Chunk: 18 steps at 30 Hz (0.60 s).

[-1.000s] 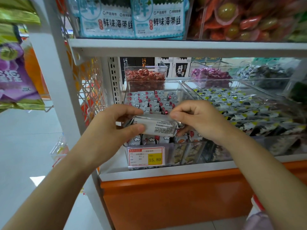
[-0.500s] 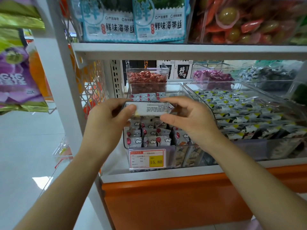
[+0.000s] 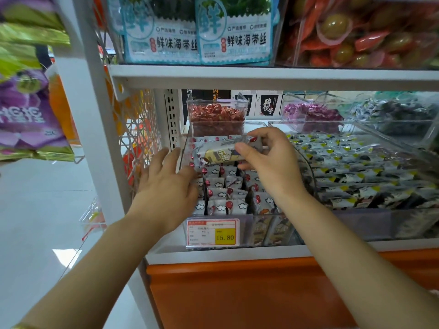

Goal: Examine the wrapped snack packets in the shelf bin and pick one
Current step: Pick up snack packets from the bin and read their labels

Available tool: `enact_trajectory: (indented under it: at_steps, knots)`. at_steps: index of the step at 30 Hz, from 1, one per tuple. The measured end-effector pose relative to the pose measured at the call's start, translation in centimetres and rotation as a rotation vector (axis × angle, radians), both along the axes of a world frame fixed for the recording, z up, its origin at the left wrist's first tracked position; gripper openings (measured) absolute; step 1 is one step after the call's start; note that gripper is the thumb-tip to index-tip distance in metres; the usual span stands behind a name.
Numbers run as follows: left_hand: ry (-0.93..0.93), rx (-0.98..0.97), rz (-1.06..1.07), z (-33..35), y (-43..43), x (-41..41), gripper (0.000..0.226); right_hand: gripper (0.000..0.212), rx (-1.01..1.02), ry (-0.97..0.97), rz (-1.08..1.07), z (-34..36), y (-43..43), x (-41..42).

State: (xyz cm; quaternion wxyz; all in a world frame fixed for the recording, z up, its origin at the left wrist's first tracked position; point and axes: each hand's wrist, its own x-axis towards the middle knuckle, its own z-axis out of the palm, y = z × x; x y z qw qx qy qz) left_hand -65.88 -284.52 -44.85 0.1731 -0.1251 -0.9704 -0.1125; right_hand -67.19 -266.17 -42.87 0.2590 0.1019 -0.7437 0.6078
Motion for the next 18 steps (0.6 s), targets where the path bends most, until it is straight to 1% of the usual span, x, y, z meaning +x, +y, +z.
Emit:
enact_trajectory:
  at_steps: [2,6,10,12,15,16,18]
  knots:
    - [0.013,0.041,-0.023,-0.4,-0.2,0.2,0.035,0.022,0.075,0.024,-0.014,0.1,-0.6,-0.4]
    - [0.015,0.094,-0.062,-0.8,-0.6,0.3,0.03,0.022,0.295,0.07,-0.017,0.9,-1.8,-1.6]
    - [0.042,0.128,-0.108,-1.4,-0.7,0.4,0.026,0.024,0.491,0.065,0.033,1.7,-3.2,-2.7]
    - [0.063,0.164,-0.136,-1.9,-0.8,0.6,0.024,0.029,0.561,0.04,0.024,1.8,-3.8,-3.3]
    - [0.105,0.163,-0.144,-2.3,-1.0,0.6,0.024,0.036,0.623,0.043,-0.024,2.4,-4.2,-4.0]
    - [0.116,0.159,-0.144,-2.4,-1.0,0.6,0.024,0.037,0.633,0.057,-0.035,2.7,-4.2,-4.2]
    - [0.145,0.147,-0.146,-2.3,-1.0,0.4,0.028,0.031,0.665,0.061,-0.027,3.0,-4.4,-4.5]
